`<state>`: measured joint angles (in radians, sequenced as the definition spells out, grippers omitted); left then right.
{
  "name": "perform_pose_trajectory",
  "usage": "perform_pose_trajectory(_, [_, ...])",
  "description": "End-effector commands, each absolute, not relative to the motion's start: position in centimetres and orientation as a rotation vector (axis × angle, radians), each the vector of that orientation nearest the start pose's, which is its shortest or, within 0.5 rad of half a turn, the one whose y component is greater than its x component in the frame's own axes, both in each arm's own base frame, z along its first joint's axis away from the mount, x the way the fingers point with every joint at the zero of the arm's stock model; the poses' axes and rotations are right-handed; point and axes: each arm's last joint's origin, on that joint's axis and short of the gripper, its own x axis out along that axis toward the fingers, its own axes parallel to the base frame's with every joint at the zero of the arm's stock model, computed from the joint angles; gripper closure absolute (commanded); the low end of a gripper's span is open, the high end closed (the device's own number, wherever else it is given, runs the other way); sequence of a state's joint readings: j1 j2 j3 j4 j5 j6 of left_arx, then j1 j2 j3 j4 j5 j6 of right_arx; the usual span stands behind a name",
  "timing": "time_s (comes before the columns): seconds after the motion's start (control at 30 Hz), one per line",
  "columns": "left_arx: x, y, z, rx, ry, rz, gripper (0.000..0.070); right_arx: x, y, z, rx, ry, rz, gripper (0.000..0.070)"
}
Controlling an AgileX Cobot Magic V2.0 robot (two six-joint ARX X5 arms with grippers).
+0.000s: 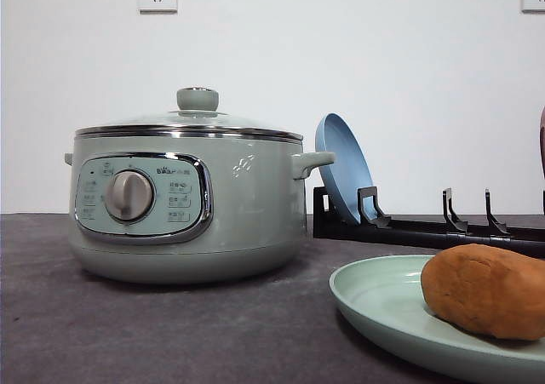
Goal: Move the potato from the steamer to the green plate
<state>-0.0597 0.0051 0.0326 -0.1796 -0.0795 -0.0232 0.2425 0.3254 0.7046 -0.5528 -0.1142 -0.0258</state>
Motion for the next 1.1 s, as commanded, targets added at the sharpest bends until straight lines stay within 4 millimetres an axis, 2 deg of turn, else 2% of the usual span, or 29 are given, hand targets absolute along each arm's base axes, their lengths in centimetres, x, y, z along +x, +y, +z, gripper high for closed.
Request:
perform_pose_trajectory(0.0, [9.6, -0.3, 14.9, 0.000, 0.177, 0.020, 0.0700, 7.6, 2.0, 29.6, -0.068, 0.078, 0.325, 0.0683])
perform_pose_trajectory(0.2, [9.6, -0.3, 14.9, 0.000, 0.177, 0.020, 0.0700, 9.2, 1.2, 21.7, -0.064, -0.029, 0.203, 0.0684])
perform_pose_trajectory(0.3, [9.6, -0.3, 14.9, 0.000, 0.177, 0.020, 0.0700, 9.5, 0.8, 18.9, -0.063, -0.018, 0.160, 0.0684])
perform_pose_trajectory(0.4, [9.6, -0.3, 14.9, 0.000, 0.177, 0.020, 0.0700, 9.6, 0.4, 16.9, -0.063, 0.003, 0.125, 0.0684])
perform_pose_trajectory(0.73, [9.6, -0.3, 14.9, 0.000, 0.177, 0.020, 0.0700, 9.6, 0.1, 15.0, -0.053, 0.166, 0.079, 0.0684])
perform_pose_trajectory(1.07, [9.6, -0.3, 14.9, 0.000, 0.177, 0.020, 0.0700, 9.6, 0.1, 15.1, -0.015, 0.159, 0.065, 0.0684])
